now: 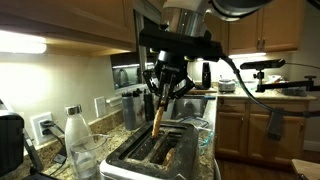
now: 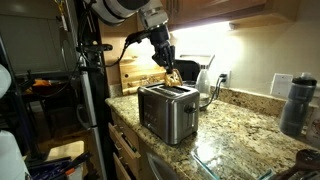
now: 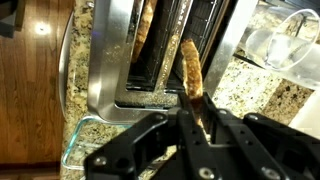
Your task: Put the slices of bread in the toaster
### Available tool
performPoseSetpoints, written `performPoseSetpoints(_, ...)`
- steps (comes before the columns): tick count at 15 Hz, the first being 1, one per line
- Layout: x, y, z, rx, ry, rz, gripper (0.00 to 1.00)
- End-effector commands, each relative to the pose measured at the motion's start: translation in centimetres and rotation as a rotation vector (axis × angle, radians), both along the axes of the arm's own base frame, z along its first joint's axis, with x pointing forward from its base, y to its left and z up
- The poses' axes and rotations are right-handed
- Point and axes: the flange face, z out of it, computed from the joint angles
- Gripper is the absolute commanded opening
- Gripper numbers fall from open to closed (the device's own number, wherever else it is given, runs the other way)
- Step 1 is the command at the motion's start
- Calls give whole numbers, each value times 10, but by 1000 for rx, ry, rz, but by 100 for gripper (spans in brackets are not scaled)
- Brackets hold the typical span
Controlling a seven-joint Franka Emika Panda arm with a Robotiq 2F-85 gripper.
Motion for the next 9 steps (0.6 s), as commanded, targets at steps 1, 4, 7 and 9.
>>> performPoseSetpoints(1,6,-6,-12,42,-4,14,4)
performPoseSetpoints(4,11,-8,-22,55,7,10,4)
performPoseSetpoints(7,15,-11,-30,74,11,0,4)
performPoseSetpoints(9,17,-12,-32,84,12,-2,4)
